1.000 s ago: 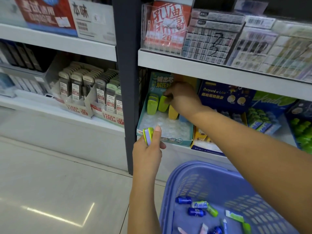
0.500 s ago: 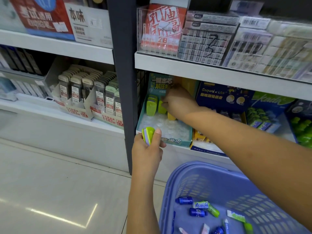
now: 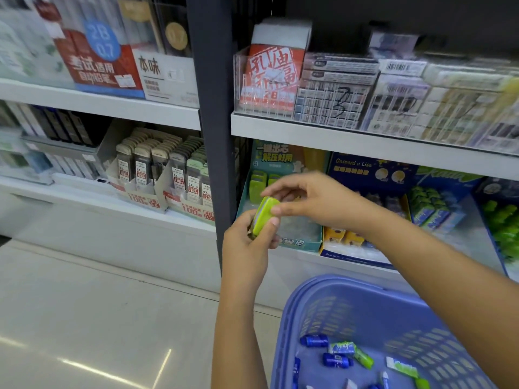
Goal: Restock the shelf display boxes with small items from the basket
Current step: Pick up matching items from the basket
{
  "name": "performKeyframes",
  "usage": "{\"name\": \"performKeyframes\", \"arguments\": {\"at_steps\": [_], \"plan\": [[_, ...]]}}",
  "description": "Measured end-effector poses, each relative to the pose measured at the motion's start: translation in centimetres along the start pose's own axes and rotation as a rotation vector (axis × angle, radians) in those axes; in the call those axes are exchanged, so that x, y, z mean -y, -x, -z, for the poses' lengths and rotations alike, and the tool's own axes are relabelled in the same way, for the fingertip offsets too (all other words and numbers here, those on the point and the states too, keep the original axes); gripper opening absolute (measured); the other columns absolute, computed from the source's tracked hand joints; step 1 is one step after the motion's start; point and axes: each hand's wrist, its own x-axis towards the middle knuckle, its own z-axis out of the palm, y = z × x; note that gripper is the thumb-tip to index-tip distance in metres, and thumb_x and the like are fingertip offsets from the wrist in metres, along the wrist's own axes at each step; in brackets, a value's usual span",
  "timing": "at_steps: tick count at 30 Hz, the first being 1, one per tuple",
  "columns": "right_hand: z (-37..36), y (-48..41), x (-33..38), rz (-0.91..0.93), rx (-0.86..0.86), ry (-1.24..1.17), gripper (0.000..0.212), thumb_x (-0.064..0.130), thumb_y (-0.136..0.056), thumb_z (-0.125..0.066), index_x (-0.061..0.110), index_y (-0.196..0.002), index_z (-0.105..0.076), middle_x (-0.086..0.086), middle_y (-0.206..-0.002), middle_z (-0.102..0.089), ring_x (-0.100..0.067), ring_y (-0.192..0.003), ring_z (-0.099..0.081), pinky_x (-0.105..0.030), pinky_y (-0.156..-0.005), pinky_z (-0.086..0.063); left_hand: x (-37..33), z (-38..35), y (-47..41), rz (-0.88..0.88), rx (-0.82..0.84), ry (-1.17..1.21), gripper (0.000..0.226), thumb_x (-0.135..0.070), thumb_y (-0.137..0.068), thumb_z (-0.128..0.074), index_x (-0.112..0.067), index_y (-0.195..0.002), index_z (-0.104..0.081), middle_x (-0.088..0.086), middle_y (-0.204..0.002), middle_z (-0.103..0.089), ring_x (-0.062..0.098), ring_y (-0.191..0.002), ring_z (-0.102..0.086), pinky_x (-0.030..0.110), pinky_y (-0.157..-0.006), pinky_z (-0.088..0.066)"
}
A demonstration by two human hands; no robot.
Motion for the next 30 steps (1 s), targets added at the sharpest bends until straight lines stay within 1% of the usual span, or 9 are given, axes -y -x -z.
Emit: {"name": "performKeyframes", "arguments": {"at_steps": [3,5,7,10,13,20,23,27,30], "plan": [[0.5,-0.7,-0.9,-0.010,-0.164,-0.030,0.026,0.008,-0.076,-0.074,0.019,-0.099,-0.065,0.002,-0.089,-0.066,-0.003,-0.078,-0.058,-0.015,-0.074,-0.049,-0.1,-0.7,-0.7,-0.017,-0.075,-0.108,0.035,-0.025,-0.089,-0.064,-0.020,-0.123,-0.057,-0.010,-0.104,-0.067,0.006,-0.096,-0.064,0.019,-0.081,-0.051],[0.8,-2.2,-1.6,-0.065,-0.312,0.026,0.027,0.007,-0.077,-0.074,0.015,-0.100,-0.065,-0.002,-0.092,-0.064,-0.010,-0.084,-0.057,-0.017,-0.074,-0.047,0.1,-1.2,-1.0,-0.092,-0.041,-0.381,0.048,-0.031,-0.092,-0.058,-0.020,-0.137,-0.046,-0.006,-0.129,-0.056,0.009,-0.121,-0.050,0.022,-0.098,-0.040],[0.9,-3.8,-2.3,-0.108,-0.361,0.219,0.028,0.009,-0.080,-0.072,0.013,-0.107,-0.066,-0.004,-0.102,-0.065,-0.012,-0.091,-0.057,-0.019,-0.079,-0.045,0.6,-1.7,-1.1,-0.143,0.069,-0.639,0.048,-0.032,-0.094,-0.053,-0.016,-0.139,-0.044,0.000,-0.140,-0.048,0.015,-0.131,-0.039,0.024,-0.107,-0.027],[0.3,-5.5,-3.4,-0.129,-0.319,0.407,0.031,0.011,-0.083,-0.069,0.011,-0.114,-0.065,-0.005,-0.113,-0.065,-0.017,-0.103,-0.059,-0.016,-0.084,-0.040,1.8,-2.4,-0.7,-0.137,0.187,-0.857,0.045,-0.034,-0.096,-0.048,-0.012,-0.135,-0.049,0.003,-0.142,-0.047,0.016,-0.133,-0.036,0.029,-0.116,-0.009],[-0.1,-6.4,-4.0,-0.146,-0.304,0.500,0.029,0.014,-0.083,-0.069,0.011,-0.111,-0.066,-0.006,-0.114,-0.066,-0.020,-0.106,-0.059,-0.017,-0.082,-0.039,2.5,-2.5,-0.7,-0.167,0.187,-0.886,0.046,-0.037,-0.096,-0.047,-0.013,-0.135,-0.049,0.003,-0.144,-0.045,0.014,-0.135,-0.034,0.030,-0.117,-0.002],[0.1,-6.1,-4.2,-0.119,-0.291,0.535,0.029,0.020,-0.084,-0.069,0.011,-0.111,-0.069,-0.008,-0.118,-0.066,-0.022,-0.109,-0.058,-0.021,-0.085,-0.038,2.9,-2.4,-0.7,-0.188,0.162,-0.867,0.046,-0.039,-0.095,-0.049,-0.014,-0.134,-0.051,0.001,-0.143,-0.046,0.012,-0.134,-0.035,0.026,-0.116,-0.002],[-0.7,-6.0,-4.8,-0.079,-0.273,0.655,0.028,0.024,-0.089,-0.062,0.010,-0.112,-0.069,-0.011,-0.119,-0.061,-0.026,-0.112,-0.054,-0.027,-0.088,-0.041,3.0,-2.4,-0.7,-0.192,0.159,-0.861,0.046,-0.038,-0.094,-0.050,-0.014,-0.133,-0.053,0.002,-0.142,-0.048,0.013,-0.133,-0.036,0.028,-0.116,-0.004],[-2.0,-6.1,-5.6,-0.118,-0.338,0.726,0.032,0.028,-0.094,-0.049,0.012,-0.119,-0.059,-0.008,-0.127,-0.054,-0.025,-0.119,-0.047,-0.031,-0.092,-0.043,3.0,-2.5,-0.8,-0.193,0.155,-0.859,0.044,-0.037,-0.094,-0.051,-0.013,-0.131,-0.055,0.003,-0.140,-0.050,0.015,-0.132,-0.038,0.030,-0.117,-0.005],[-2.6,-5.3,-5.6,-0.096,-0.295,0.879,0.035,0.023,-0.099,-0.037,0.013,-0.130,-0.051,-0.007,-0.133,-0.052,-0.027,-0.123,-0.045,-0.033,-0.091,-0.045,2.8,-2.4,-0.8,-0.193,0.166,-0.868,0.042,-0.035,-0.094,-0.053,-0.011,-0.128,-0.056,0.003,-0.137,-0.052,0.016,-0.131,-0.039,0.030,-0.116,-0.005]]}}
